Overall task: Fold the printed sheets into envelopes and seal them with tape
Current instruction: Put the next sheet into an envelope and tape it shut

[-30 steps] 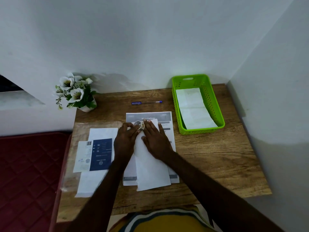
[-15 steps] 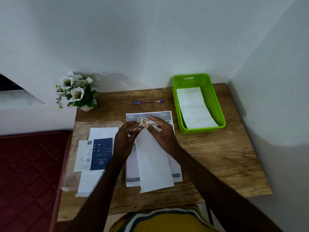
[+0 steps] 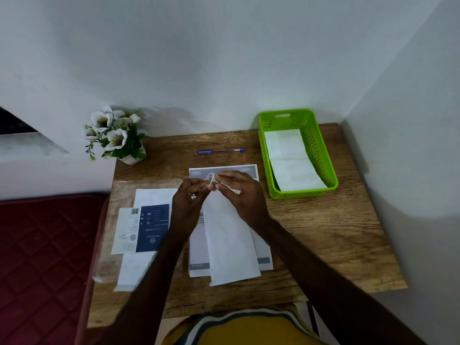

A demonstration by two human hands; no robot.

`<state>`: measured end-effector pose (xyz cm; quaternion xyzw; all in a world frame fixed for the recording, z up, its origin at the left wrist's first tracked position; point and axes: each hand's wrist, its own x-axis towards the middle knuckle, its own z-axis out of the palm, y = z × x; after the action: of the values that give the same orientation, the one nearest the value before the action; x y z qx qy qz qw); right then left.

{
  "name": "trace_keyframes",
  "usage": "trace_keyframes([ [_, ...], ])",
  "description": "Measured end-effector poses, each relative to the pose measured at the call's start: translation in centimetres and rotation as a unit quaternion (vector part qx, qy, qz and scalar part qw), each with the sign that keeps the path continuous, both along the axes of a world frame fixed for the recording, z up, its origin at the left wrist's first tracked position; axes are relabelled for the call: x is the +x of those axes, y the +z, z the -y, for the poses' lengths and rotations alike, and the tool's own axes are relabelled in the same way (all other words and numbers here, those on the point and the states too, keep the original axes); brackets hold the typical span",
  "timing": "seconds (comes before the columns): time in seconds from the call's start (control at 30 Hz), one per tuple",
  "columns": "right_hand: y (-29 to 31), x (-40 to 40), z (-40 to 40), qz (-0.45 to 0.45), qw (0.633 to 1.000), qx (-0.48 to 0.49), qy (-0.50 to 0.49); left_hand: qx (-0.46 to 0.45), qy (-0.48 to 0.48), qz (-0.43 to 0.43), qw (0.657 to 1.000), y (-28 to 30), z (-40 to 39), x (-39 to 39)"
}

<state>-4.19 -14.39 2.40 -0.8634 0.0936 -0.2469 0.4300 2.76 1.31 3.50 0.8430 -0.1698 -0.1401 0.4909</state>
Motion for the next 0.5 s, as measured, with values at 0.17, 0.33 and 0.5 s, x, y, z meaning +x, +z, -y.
trace_keyframes([
  [0.17, -0.3, 0.1, -0.3, 0.023, 0.999, -0.037, -0.012, 0.012, 0.004, -0.006, 1.000, -0.4, 0.0, 0.2],
  [0.33, -1.0, 0.1, -0.9, 0.038, 0.994, -0.093, -0.036, 0.003, 0.018, -0.014, 1.000, -0.6, 0.3, 0.1],
  [0.5, -1.6, 0.2, -1.2, 0.033, 0.991, -0.116, -0.049, -0.003, 0.017, -0.016, 1.000, -0.6, 0.4, -0.3],
])
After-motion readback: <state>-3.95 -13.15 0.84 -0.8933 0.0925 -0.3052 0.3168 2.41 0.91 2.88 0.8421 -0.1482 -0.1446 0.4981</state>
